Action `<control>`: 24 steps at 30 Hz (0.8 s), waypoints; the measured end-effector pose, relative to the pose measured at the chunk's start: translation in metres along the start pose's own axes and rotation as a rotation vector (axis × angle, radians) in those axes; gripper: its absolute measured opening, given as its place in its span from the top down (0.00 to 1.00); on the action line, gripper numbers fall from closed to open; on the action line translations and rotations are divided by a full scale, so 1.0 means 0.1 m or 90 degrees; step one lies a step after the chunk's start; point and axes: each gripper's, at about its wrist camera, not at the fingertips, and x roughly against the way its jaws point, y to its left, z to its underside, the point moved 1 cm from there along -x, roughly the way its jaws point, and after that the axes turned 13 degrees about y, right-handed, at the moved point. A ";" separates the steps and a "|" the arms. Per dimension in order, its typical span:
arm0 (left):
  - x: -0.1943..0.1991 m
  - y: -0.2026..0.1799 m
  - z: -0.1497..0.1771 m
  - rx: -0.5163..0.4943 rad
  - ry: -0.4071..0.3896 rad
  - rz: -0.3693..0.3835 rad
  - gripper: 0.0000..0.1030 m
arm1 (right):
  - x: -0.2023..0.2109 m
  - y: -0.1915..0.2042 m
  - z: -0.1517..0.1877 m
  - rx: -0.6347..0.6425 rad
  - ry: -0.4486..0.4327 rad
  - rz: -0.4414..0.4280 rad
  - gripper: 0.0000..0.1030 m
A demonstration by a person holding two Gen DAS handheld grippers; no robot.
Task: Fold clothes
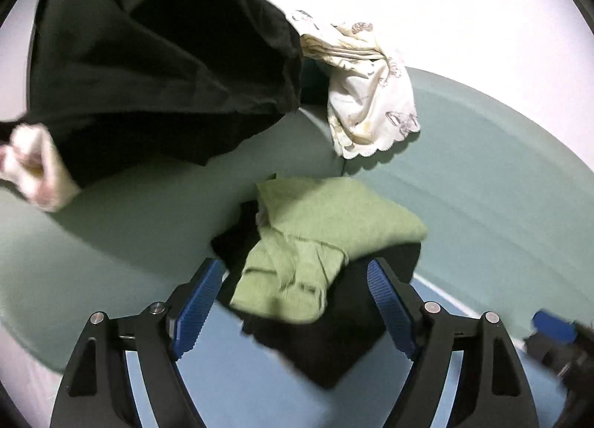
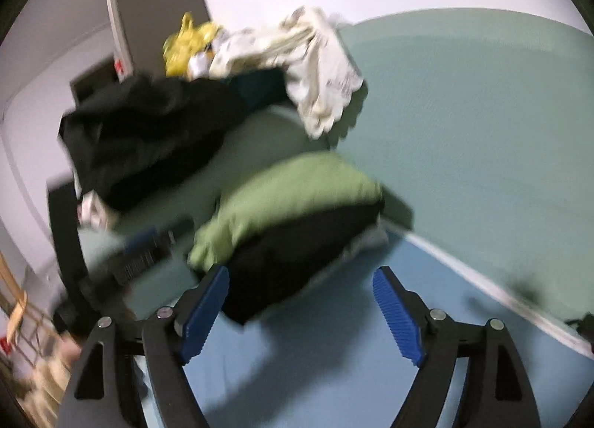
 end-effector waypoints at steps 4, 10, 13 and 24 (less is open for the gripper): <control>0.22 -0.11 0.03 -0.012 -0.003 -0.026 0.21 | -0.15 0.32 0.03 0.009 0.017 0.013 0.06; 0.59 -0.14 0.20 -0.025 0.009 -0.047 0.21 | 0.29 0.49 0.50 0.065 -0.023 0.053 0.01; 0.77 -0.14 0.25 -0.020 0.006 -0.047 0.21 | 0.35 0.59 0.52 0.081 -0.020 0.062 0.00; 0.84 -0.21 0.63 -0.028 0.019 -0.084 0.21 | 0.25 0.79 0.54 0.066 -0.011 0.068 0.00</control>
